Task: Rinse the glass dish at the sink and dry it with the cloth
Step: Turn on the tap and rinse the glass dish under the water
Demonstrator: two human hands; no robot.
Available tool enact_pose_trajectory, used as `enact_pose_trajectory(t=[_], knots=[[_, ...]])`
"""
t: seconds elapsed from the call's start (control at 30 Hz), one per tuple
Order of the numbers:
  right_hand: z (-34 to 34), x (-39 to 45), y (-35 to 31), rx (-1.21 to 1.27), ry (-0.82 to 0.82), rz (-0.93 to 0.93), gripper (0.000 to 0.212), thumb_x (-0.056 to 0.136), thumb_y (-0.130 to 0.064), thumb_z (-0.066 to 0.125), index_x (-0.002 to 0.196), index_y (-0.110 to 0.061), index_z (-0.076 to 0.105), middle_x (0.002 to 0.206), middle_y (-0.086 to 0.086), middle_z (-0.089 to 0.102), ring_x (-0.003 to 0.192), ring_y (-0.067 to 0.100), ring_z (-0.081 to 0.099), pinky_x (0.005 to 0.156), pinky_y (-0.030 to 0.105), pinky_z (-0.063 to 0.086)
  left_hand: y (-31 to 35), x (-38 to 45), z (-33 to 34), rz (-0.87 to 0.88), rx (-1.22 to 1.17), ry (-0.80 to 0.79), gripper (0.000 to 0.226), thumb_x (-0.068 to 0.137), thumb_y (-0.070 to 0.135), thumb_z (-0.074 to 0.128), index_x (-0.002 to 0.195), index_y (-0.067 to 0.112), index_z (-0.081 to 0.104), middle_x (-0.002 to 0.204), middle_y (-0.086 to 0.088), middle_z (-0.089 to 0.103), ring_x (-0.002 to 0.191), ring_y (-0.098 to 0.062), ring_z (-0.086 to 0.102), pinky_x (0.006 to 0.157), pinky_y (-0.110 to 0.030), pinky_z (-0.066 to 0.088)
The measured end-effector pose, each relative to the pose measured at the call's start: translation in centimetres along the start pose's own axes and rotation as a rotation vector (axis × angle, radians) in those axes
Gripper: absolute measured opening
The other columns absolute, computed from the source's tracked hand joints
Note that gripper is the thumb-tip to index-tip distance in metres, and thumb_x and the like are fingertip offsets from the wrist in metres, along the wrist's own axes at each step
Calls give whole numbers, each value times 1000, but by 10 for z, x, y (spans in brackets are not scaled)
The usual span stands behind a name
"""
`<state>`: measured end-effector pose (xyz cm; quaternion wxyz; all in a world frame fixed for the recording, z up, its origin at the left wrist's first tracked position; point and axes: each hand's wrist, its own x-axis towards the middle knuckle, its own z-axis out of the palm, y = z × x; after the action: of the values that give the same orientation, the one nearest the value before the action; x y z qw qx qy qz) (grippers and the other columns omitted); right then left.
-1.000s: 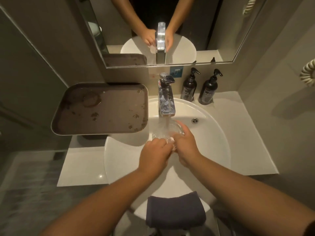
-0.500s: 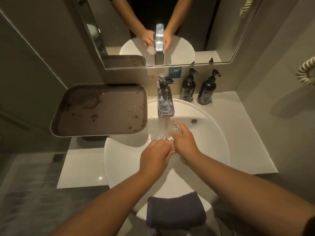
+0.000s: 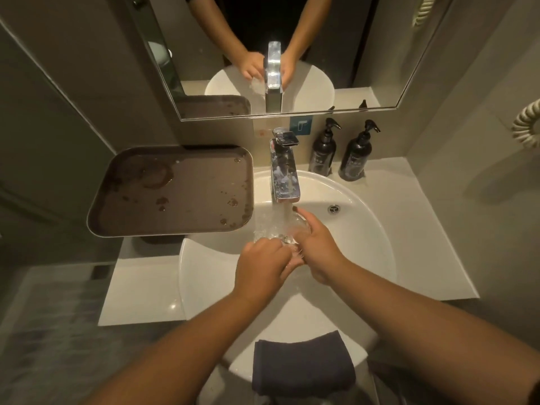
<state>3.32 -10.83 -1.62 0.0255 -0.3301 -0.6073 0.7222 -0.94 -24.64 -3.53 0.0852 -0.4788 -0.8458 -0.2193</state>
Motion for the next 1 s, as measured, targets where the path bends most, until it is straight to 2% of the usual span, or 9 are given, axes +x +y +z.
enact_pose_trajectory(t=[0.1,0.23,0.3,0.43,0.53,0.63,0.73,0.83,1.0], knots=[[-12,4,-12,-63,-65,21,49,97,0,44,131,-34,55,113,11,68,72,25,69,58,42,59,-25,-12,3,100,-26,-35,17,89,38,58,86,23,64,88,4,64,83,-22,58,66,-33,41],[-15,2,-20,-86,-106,34,50,97,3,41,130,-32,55,109,5,67,83,32,70,67,53,61,-54,-4,-8,285,193,-19,12,81,26,71,78,22,60,84,3,63,84,-22,59,68,-34,37],[-6,-2,-14,-42,-45,-22,48,97,1,43,127,-36,53,106,1,68,87,30,71,71,52,61,-36,2,-9,209,212,24,18,82,30,72,72,21,60,73,1,58,73,-23,57,65,-33,33],[6,-4,3,-57,13,-48,53,96,-2,42,137,-35,48,117,4,68,92,22,70,73,39,59,20,-3,5,-214,29,-29,13,86,36,65,82,24,65,75,4,59,71,-20,58,61,-33,40],[-5,1,-5,-81,-75,4,43,98,-6,48,125,-38,56,111,11,71,77,27,70,62,42,59,-9,-19,6,20,10,-25,12,86,34,64,96,27,63,89,5,63,84,-21,57,68,-31,36],[-15,4,-14,-111,-169,101,52,95,4,44,127,-35,55,106,13,68,72,30,68,59,44,60,-56,-14,-8,273,187,-83,8,83,30,68,87,24,64,93,4,66,93,-22,60,73,-33,36],[-4,2,-15,-27,-68,11,54,92,7,41,117,-38,58,110,9,67,87,33,69,69,54,60,-42,0,-14,192,187,-77,7,80,27,64,77,22,61,78,2,61,79,-23,61,68,-33,33],[3,-2,-10,3,-19,-15,55,91,5,38,109,-42,59,107,8,69,76,25,69,62,45,59,-9,-3,-6,-7,-20,-62,26,87,41,54,74,20,63,71,1,56,68,-23,54,56,-32,39],[-14,1,-17,-70,-148,81,52,90,7,38,122,-28,61,100,11,70,70,28,69,58,40,59,-44,-10,-5,201,60,-118,13,80,19,70,84,18,58,90,-2,61,83,-26,57,68,-34,42]])
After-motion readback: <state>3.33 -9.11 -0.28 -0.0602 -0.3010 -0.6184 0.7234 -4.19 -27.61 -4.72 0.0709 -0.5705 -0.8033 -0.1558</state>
